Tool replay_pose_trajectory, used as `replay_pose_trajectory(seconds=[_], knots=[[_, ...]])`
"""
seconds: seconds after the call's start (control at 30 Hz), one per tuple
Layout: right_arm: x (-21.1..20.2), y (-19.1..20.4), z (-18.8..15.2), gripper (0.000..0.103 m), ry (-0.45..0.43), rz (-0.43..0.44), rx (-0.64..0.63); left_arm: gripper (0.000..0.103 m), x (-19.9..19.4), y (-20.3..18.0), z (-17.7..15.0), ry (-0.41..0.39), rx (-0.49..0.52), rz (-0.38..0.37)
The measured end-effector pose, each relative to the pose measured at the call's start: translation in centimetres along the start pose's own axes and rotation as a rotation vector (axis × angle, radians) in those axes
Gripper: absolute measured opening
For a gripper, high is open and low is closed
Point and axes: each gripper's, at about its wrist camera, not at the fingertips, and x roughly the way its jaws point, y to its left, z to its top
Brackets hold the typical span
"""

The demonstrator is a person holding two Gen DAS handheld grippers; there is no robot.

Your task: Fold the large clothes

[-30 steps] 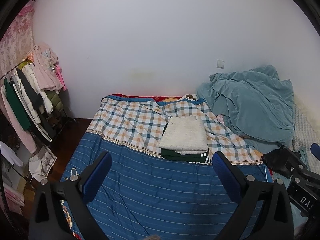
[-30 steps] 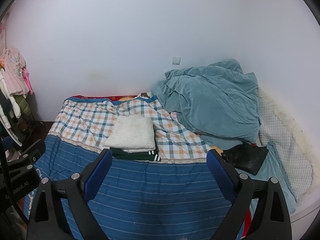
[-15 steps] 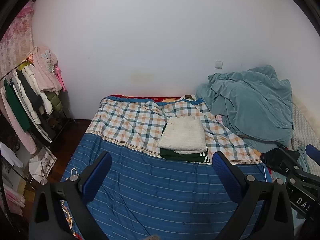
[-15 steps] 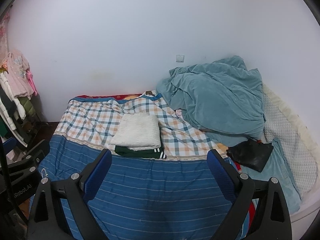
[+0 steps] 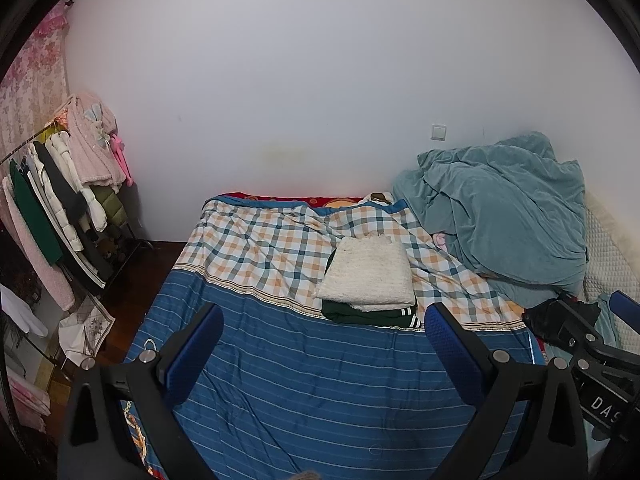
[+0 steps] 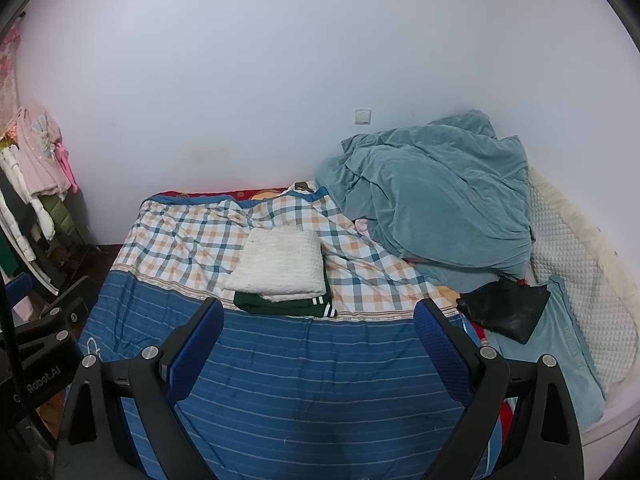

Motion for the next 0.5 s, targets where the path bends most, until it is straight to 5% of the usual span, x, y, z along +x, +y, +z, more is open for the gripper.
replay_pose_trajectory(seconds=[0.5], knots=[[0.33,0.26,0.02,0.097,-0.001,0.005,0.003,0.103,-0.09,0.83,0.6,-0.01,0.002,0.005]])
